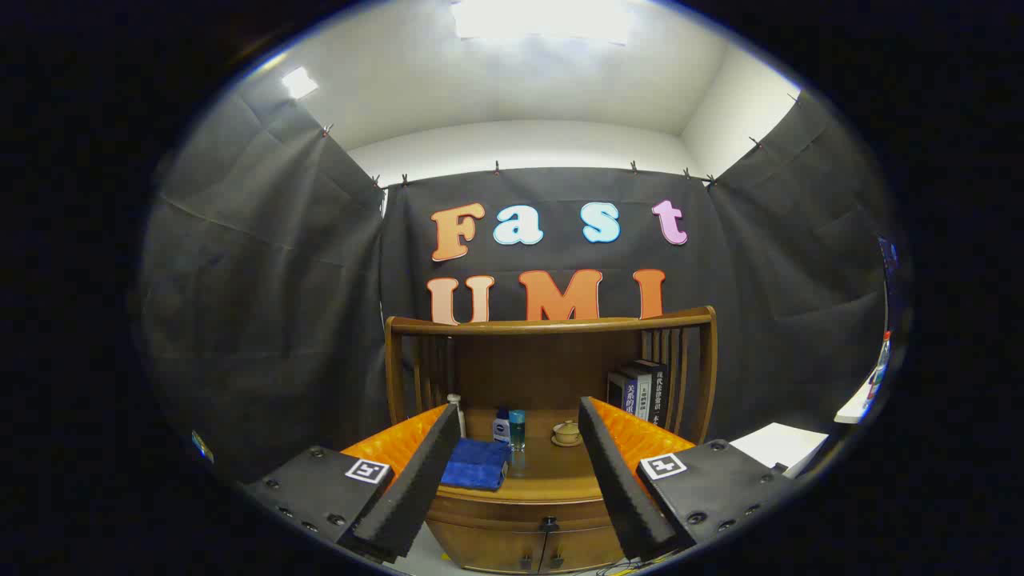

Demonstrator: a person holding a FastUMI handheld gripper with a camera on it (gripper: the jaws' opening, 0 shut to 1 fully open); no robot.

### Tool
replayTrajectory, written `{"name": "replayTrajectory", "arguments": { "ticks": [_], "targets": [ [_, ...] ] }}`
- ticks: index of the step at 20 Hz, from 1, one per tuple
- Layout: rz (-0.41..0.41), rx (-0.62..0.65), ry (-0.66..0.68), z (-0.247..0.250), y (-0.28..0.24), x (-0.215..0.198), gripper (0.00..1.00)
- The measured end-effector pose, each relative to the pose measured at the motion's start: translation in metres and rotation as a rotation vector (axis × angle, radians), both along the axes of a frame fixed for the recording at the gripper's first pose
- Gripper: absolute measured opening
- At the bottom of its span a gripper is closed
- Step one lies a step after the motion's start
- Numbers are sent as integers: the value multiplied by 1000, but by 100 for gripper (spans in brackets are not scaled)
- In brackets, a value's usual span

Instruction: Pull open the drawer, take out the items inside it, and place them on the countertop above the cabinet.

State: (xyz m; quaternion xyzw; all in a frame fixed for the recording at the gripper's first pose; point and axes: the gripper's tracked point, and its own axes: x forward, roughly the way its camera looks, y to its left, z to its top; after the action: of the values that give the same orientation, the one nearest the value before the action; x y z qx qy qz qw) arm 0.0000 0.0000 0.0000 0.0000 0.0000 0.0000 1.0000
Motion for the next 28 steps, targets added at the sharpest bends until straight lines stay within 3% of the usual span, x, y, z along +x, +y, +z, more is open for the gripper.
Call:
{"name": "replayTrajectory", "arguments": {
  "ticks": [7, 11, 14, 18, 23, 28],
  "targets": [
    [-4, -4, -21, -37, -2, 40, 98],
    [7, 131, 38, -103, -7, 60, 98],
    [-61, 169, 127, -155, -43, 69, 98],
    [-106, 197, 127, -152, -66, 77, 98],
    [-106, 128, 125, -157, -58, 72, 98],
    [-17, 175, 147, -169, -15, 63, 98]
  ]
}}
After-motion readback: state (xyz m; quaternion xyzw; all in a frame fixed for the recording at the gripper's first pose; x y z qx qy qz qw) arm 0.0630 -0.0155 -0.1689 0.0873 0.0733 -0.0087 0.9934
